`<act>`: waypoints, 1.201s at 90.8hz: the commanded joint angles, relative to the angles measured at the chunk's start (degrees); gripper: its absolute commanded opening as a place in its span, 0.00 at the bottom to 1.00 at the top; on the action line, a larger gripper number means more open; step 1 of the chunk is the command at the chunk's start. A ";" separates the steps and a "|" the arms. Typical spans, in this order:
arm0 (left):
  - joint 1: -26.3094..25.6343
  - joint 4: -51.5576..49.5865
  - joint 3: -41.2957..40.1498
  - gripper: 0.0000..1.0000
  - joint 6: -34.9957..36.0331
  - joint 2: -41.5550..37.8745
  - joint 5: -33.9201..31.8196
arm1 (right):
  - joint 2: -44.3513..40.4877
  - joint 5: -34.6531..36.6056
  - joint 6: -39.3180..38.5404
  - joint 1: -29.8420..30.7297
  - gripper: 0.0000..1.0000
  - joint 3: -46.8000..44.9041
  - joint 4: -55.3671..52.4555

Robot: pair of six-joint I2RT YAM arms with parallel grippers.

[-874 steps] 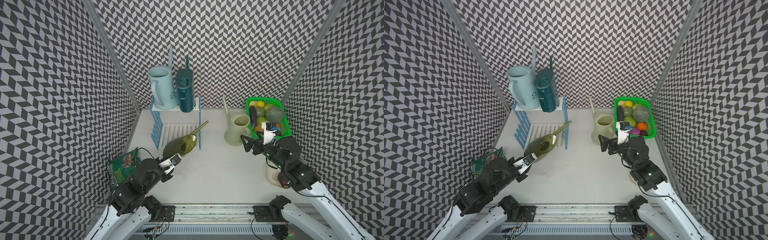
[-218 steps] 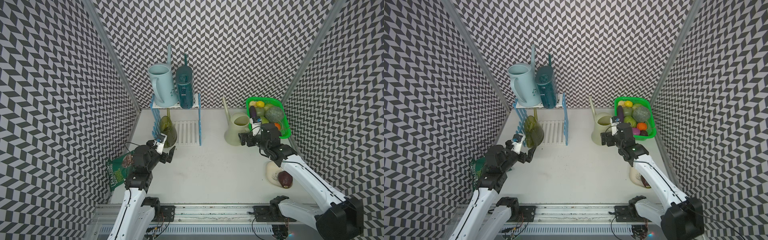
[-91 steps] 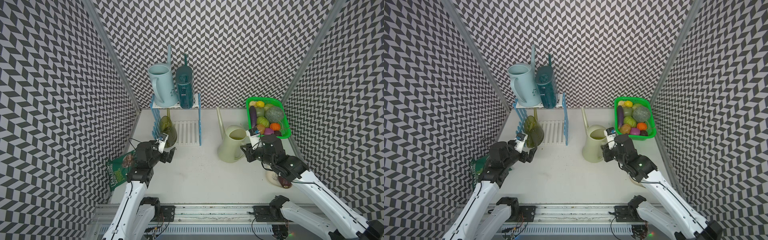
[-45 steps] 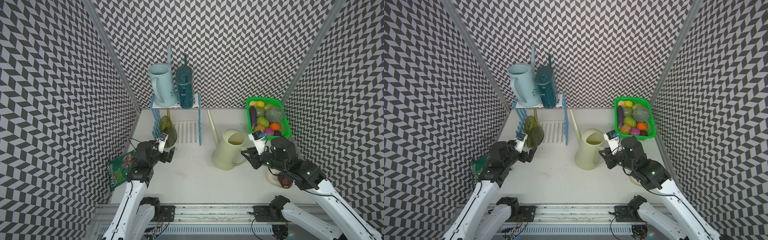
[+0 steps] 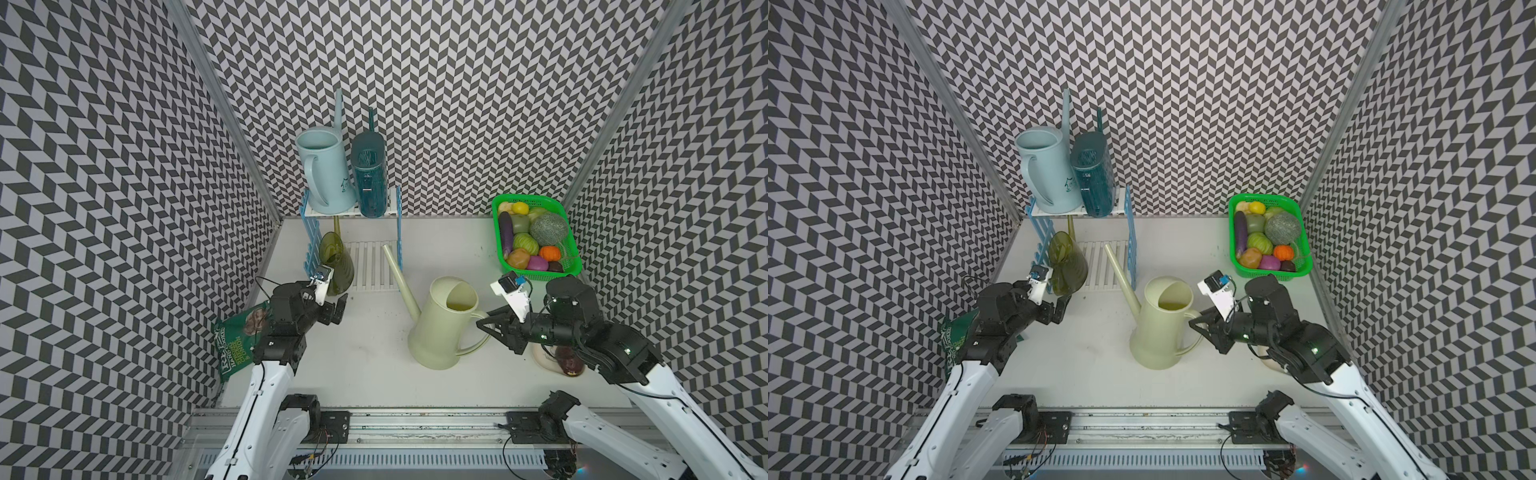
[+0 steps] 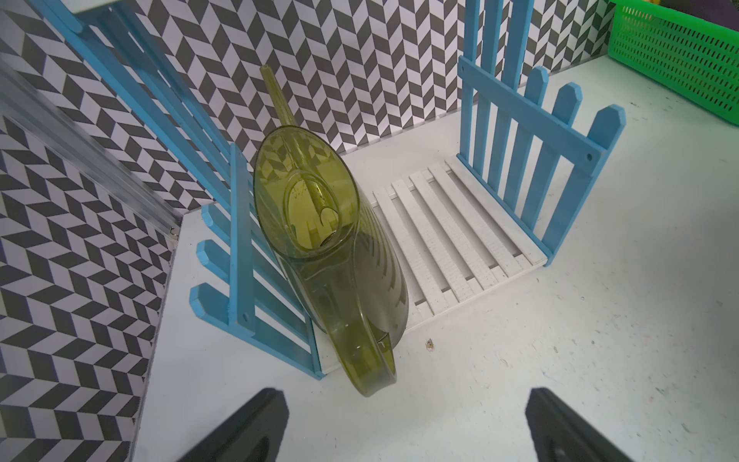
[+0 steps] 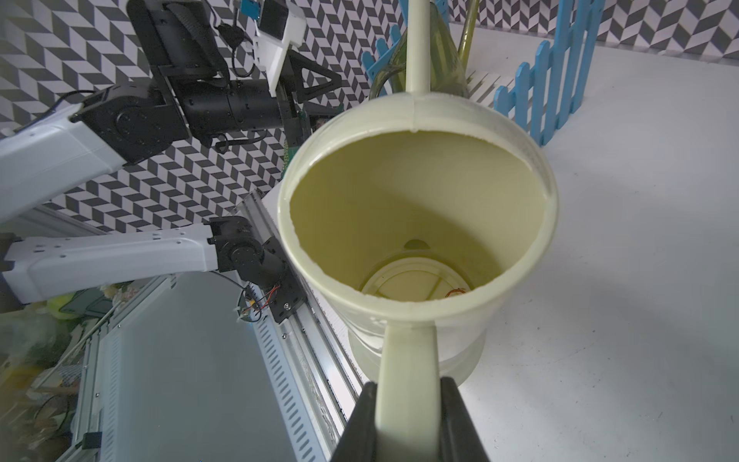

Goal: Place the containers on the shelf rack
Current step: 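Place the container on the shelf.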

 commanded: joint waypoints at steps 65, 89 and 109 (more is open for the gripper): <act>2.78 -2.96 6.64 1.00 -2.29 -1.00 4.16 | 25.82 31.95 24.30 25.57 0.00 9.32 23.10; 2.89 -2.34 6.12 1.00 -2.86 -2.05 4.53 | 33.53 43.00 28.08 29.82 0.00 15.34 23.30; 2.91 -2.10 6.19 1.00 -3.32 -1.89 5.31 | 38.94 47.76 29.44 30.98 0.00 19.04 23.71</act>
